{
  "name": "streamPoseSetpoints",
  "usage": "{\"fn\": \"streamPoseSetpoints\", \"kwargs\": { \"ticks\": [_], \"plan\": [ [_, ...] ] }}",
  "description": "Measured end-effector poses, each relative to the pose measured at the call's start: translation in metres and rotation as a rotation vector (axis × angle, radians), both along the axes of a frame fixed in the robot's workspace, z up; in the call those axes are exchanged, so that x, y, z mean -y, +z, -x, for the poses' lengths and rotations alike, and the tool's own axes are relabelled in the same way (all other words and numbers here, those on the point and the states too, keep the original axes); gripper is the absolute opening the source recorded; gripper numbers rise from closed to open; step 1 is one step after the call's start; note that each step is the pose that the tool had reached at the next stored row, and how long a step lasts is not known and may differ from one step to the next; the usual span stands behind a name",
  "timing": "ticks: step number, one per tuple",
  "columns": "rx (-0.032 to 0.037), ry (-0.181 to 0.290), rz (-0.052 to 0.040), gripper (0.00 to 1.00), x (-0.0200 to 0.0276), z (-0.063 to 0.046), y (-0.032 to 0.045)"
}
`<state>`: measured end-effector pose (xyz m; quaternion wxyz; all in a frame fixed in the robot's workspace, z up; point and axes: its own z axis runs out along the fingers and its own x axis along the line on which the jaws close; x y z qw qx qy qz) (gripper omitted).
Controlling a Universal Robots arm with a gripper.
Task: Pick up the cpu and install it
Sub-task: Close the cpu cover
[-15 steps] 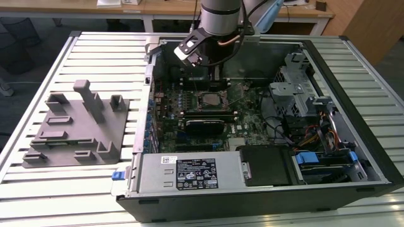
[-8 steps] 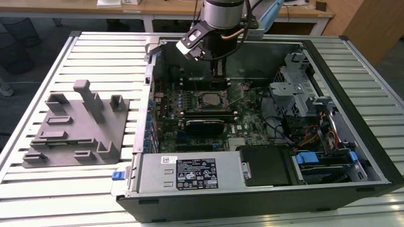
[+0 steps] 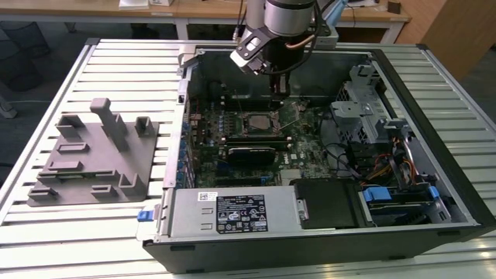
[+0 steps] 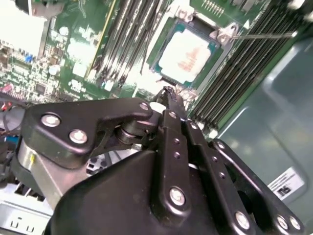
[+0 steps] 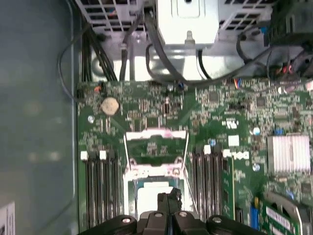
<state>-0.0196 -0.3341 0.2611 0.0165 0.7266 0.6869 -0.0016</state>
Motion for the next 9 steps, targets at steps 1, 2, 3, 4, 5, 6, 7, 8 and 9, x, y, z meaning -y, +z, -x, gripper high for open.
{"fn": "streamPoseSetpoints", "kwargs": {
  "ticks": [1,2,3,4,5,6,7,8,9],
  "plan": [
    [0.0000,0.000,0.0001,0.11,0.0000,-0.0002,-0.0003],
    [-0.0001,0.000,0.0002,0.11,0.0000,-0.0002,-0.0005],
    [-0.0002,0.000,0.0003,0.11,0.0000,-0.0003,-0.0008],
    [-0.0001,0.002,0.0002,0.11,0.0000,-0.0007,-0.0011],
    [-0.0001,0.003,0.0001,0.11,0.0000,-0.0012,-0.0016],
    [-0.0001,0.004,0.0002,0.11,-0.0001,-0.0019,-0.0019],
    [-0.0001,0.004,0.0003,0.11,-0.0002,-0.0030,-0.0023],
    [-0.0001,0.004,0.0002,0.11,-0.0004,-0.0040,-0.0026],
    [-0.0001,0.004,0.0002,0.11,-0.0007,-0.0050,-0.0029]
  ]
}}
